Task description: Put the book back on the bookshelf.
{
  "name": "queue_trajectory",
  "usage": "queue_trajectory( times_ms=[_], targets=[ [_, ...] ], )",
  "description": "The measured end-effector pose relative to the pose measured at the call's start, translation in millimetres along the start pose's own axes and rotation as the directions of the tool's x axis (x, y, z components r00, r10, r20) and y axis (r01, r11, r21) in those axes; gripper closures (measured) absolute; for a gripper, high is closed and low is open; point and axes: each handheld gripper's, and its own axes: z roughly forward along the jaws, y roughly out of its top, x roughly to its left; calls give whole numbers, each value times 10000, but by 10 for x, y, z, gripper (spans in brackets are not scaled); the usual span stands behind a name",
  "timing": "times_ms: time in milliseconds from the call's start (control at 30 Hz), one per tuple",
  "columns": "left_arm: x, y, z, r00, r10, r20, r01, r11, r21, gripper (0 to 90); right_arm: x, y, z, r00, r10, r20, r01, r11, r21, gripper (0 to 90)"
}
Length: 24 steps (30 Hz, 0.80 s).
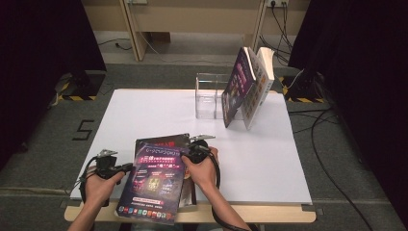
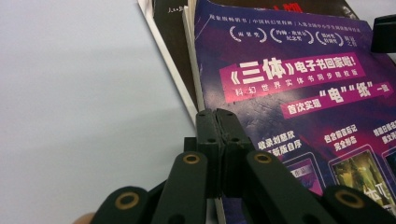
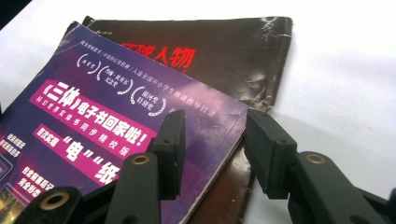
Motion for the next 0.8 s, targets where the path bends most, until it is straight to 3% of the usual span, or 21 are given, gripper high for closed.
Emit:
queue_trajectory(
  times_ms=[300, 467, 600, 800],
  targets=[
    [-55, 11, 13, 10000, -32, 7, 32, 9999, 97, 877, -47, -5, -19, 9999, 32, 141, -32, 10000, 15, 567],
    [-80, 14, 23, 10000, -62, -17, 62, 9999, 106, 869, -94, -29, -34, 9996, 296, 43, -296, 9995, 76, 554],
    [-97, 15, 25, 10000, -9, -27, 9, 9999, 135, 863, -127, -31, -52, 9969, 781, -91, -778, 9966, 275, 541],
    [-126, 16, 23, 9999, 68, -95, -67, 9998, 200, 854, -140, -18, -48, 9968, 784, -157, -778, 9963, 372, 542]
  ],
)
